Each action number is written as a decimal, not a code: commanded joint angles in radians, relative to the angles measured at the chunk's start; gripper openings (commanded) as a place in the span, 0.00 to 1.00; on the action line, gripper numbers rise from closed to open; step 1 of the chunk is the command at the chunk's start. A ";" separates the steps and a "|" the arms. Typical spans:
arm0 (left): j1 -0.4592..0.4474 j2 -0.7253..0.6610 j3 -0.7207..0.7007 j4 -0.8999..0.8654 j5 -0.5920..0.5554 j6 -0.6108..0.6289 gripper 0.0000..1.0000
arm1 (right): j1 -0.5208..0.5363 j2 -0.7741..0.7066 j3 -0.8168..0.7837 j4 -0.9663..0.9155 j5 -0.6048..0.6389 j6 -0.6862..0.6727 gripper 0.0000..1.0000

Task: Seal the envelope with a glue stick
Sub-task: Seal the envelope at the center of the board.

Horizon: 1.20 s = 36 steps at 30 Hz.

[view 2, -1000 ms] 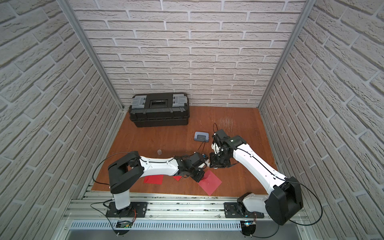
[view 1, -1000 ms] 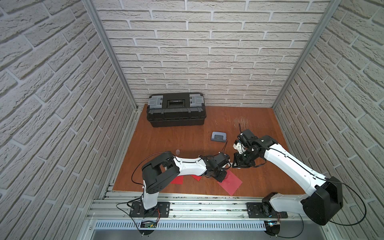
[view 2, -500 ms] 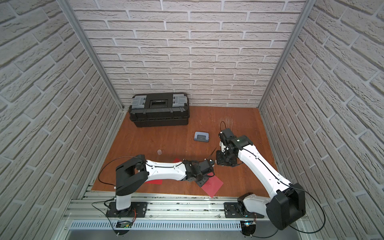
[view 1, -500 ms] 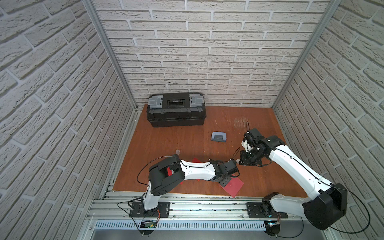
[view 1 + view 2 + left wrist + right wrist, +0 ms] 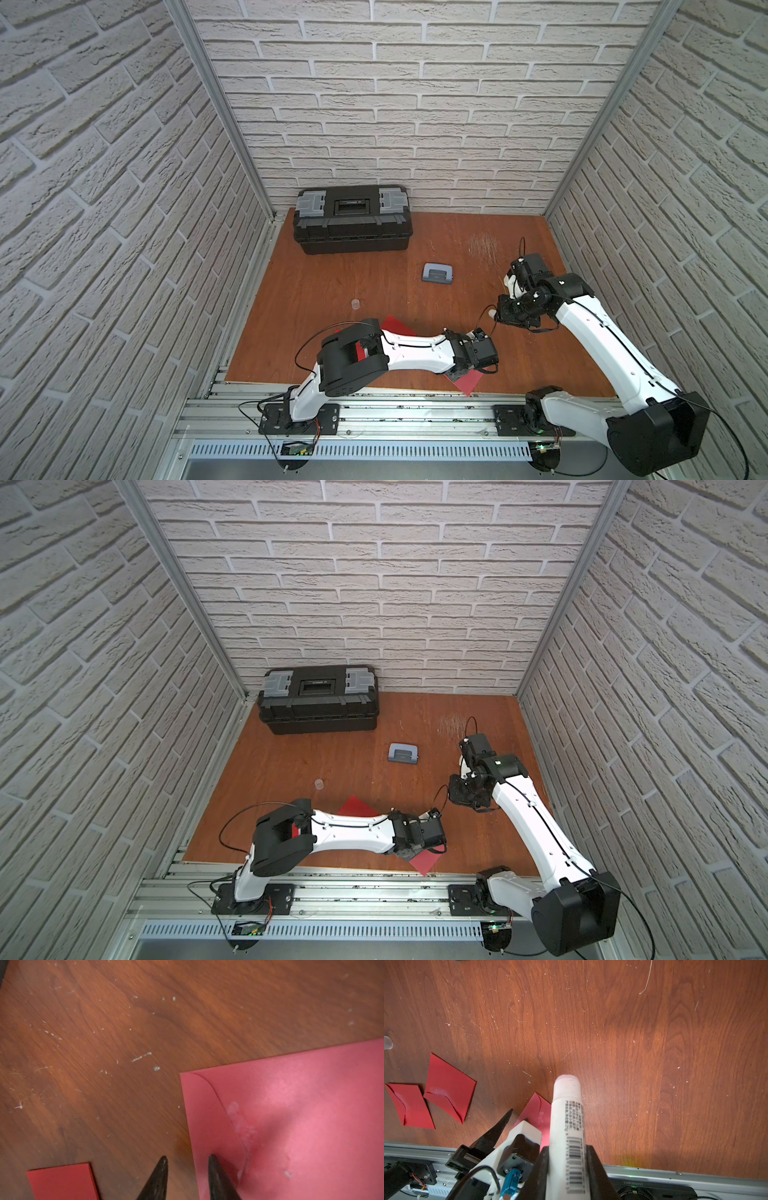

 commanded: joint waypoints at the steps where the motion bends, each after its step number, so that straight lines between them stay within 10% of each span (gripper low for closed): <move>1: 0.032 0.060 -0.120 -0.255 0.036 0.010 0.35 | -0.007 -0.012 -0.001 0.002 -0.016 -0.021 0.03; 23: 0.147 -0.247 -0.226 0.000 0.201 0.032 0.33 | -0.009 -0.008 -0.012 -0.008 -0.060 -0.033 0.03; 36: 0.165 -0.217 -0.335 0.157 0.345 -0.004 0.06 | -0.009 0.006 -0.024 -0.011 -0.072 -0.051 0.03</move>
